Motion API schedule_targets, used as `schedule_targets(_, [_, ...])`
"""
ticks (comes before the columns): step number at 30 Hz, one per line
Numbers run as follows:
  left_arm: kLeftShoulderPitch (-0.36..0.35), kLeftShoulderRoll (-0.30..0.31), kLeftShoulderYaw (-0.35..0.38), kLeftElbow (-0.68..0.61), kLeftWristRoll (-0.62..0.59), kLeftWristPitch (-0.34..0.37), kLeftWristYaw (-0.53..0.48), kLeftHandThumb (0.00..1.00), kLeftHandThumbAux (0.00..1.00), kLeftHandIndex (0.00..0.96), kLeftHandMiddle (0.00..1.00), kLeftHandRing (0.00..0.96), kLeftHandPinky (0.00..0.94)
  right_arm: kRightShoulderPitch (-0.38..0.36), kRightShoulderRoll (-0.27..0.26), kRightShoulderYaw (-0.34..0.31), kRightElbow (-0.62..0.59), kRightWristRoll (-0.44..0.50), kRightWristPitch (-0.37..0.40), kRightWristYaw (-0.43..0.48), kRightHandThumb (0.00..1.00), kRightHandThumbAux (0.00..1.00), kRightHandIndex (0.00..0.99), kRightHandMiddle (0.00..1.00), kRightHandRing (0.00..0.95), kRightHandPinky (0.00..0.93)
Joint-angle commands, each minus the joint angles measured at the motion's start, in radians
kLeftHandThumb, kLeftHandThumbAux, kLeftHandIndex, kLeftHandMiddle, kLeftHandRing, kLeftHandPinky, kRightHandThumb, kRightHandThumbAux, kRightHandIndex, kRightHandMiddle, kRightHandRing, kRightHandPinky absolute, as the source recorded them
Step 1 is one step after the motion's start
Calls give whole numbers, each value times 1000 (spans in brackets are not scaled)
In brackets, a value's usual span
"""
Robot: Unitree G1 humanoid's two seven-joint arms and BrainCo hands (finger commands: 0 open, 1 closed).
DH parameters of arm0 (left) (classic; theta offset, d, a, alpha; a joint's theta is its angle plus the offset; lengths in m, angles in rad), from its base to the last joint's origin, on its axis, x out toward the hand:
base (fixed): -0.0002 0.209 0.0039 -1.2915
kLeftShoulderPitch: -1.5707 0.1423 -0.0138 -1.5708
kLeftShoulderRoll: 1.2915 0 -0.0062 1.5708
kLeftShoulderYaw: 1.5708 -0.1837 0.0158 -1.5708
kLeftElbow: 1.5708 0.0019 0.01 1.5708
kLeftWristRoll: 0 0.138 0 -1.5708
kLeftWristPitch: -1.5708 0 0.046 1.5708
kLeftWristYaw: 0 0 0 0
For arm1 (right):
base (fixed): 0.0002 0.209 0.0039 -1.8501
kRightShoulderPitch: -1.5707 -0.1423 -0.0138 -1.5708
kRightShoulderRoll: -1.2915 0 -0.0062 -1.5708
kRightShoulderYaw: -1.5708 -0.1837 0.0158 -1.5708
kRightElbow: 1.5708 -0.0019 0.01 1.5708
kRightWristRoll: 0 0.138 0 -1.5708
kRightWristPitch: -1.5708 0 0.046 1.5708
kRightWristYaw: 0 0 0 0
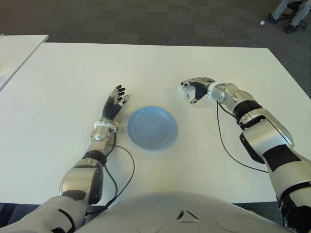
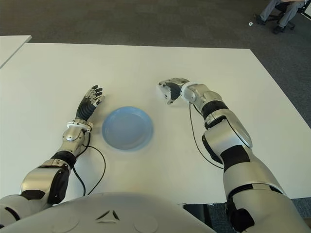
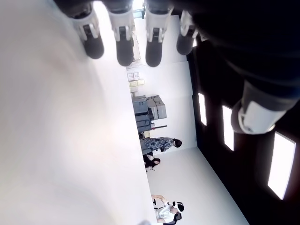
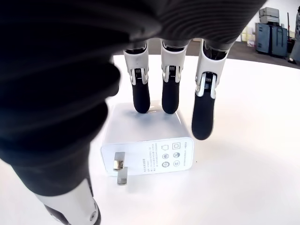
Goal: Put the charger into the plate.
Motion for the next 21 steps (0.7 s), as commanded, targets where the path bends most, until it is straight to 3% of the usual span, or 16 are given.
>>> schedule_targets(1, [63, -25, -18, 40, 19, 45, 16, 0, 476, 41, 147, 138, 136, 99, -18, 20, 24, -9, -13, 75, 0, 866, 93, 246, 322, 407])
schedule_targets(12, [57, -24, -19, 46, 20, 52, 11, 0, 468, 41, 146, 141, 146, 167, -83, 15, -12, 9, -74, 22, 0, 855, 105, 267, 354, 445])
schedule_targets(21, [54, -25, -16, 52, 19, 53, 13, 0, 468, 43, 148, 140, 142, 235, -169, 7, -139, 31, -152, 38, 0, 845, 109, 304, 382, 446])
